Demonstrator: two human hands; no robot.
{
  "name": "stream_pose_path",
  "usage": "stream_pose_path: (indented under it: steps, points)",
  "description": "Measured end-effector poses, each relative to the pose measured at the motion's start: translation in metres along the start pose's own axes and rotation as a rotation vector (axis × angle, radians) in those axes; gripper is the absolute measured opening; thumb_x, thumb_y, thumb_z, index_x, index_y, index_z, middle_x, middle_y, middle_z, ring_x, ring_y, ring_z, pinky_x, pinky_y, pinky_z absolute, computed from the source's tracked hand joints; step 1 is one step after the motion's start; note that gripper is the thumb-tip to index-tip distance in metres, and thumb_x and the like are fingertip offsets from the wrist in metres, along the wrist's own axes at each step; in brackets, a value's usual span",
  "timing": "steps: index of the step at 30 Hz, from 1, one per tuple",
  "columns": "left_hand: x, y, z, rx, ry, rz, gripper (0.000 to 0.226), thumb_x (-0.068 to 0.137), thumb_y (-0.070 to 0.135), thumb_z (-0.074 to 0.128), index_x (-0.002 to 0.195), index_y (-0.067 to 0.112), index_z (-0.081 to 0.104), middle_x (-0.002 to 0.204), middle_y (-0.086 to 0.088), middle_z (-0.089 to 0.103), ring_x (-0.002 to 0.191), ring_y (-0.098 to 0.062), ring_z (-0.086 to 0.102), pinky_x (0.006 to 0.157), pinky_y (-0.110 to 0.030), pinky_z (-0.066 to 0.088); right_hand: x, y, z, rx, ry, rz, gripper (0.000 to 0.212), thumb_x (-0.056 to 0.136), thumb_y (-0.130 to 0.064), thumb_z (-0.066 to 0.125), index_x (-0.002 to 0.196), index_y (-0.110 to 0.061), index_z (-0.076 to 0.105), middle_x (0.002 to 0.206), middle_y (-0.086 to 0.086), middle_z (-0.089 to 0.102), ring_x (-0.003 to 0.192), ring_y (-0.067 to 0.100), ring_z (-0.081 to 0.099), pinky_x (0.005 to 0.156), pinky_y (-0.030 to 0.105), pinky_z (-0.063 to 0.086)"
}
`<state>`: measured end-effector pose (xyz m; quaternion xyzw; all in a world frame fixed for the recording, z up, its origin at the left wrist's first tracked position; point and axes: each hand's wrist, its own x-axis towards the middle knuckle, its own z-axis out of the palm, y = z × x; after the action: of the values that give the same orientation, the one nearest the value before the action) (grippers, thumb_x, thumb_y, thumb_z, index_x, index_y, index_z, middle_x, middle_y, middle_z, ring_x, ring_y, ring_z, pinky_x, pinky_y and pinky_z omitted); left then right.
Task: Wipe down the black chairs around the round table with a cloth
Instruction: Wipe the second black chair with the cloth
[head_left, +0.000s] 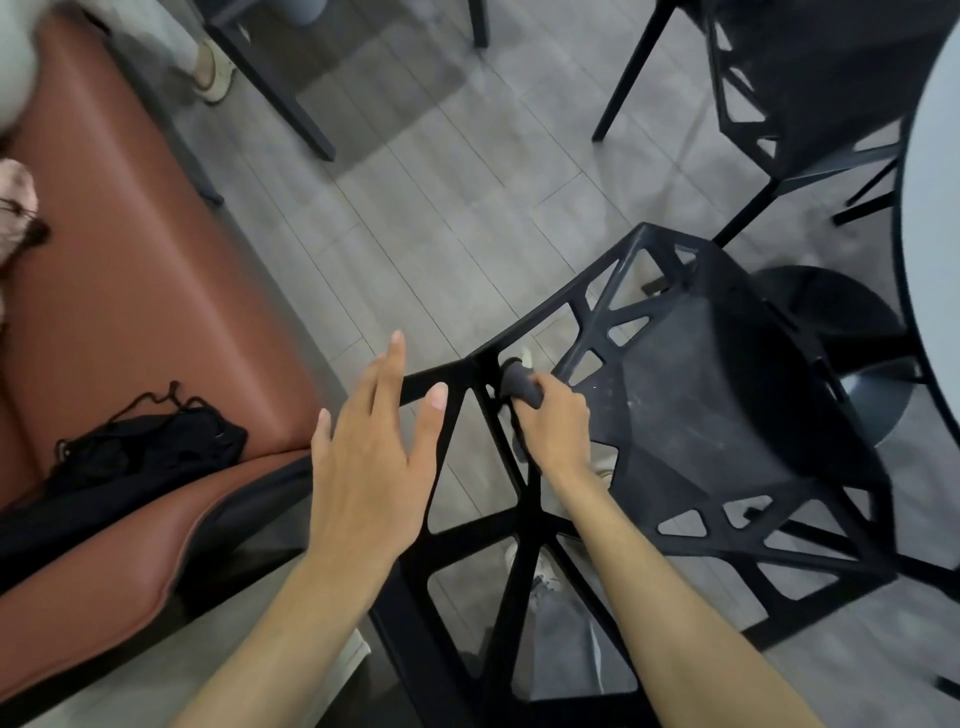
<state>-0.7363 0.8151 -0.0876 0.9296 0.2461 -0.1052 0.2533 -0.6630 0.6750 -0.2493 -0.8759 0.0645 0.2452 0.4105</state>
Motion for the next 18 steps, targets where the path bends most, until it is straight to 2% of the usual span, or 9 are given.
stream_pose_path:
  steps: [2,6,9,13,18]
  points:
    - [0.000,0.000,0.000,-0.003,-0.016,-0.005,0.067,0.105,0.068,0.019,0.166,0.041,0.008,0.170,0.011,0.027,0.155,-0.009,0.026,0.129,-0.055,0.014,-0.006,-0.024,-0.002,0.034,0.033,-0.124,0.020,0.094,-0.013,0.063,0.113,-0.017,0.070,0.082,-0.002,0.068,0.069,0.010,0.058,0.064,0.026,0.046]
    - [0.000,0.002,-0.001,-0.024,-0.026,-0.011,0.065,0.106,0.068,0.019,0.165,0.043,0.008,0.170,0.014,0.024,0.156,-0.006,0.024,0.129,-0.056,0.015,-0.004,-0.038,-0.003,0.056,0.072,-0.238,0.021,0.091,-0.015,0.065,0.111,-0.017,0.070,0.072,0.001,0.067,0.066,0.021,0.062,0.064,0.033,0.048]
    - [0.000,0.001,-0.001,-0.037,-0.033,-0.008,0.066,0.105,0.071,0.016,0.165,0.045,0.008,0.169,0.018,0.024,0.154,-0.001,0.022,0.129,-0.056,0.014,0.002,-0.012,0.004,0.014,0.025,-0.186,0.022,0.092,-0.014,0.064,0.113,-0.018,0.068,0.072,0.004,0.067,0.065,0.023,0.064,0.063,0.037,0.054]
    - [0.001,0.000,-0.002,-0.050,-0.034,-0.018,0.069,0.102,0.074,0.015,0.165,0.044,0.010,0.168,0.022,0.024,0.148,0.011,0.017,0.130,-0.055,0.014,0.013,0.047,0.013,-0.047,-0.074,-0.020,0.026,0.094,-0.011,0.061,0.118,-0.022,0.065,0.082,0.006,0.071,0.074,0.026,0.070,0.073,0.046,0.062]
    - [0.002,0.000,-0.001,-0.128,-0.046,-0.032,0.065,0.105,0.069,0.019,0.165,0.045,0.014,0.166,0.031,0.022,0.151,0.013,0.017,0.129,-0.054,0.019,0.021,0.073,0.015,-0.073,-0.070,-0.025,0.019,0.098,-0.011,0.060,0.115,-0.017,0.066,0.093,0.007,0.072,0.084,0.027,0.069,0.077,0.044,0.059]
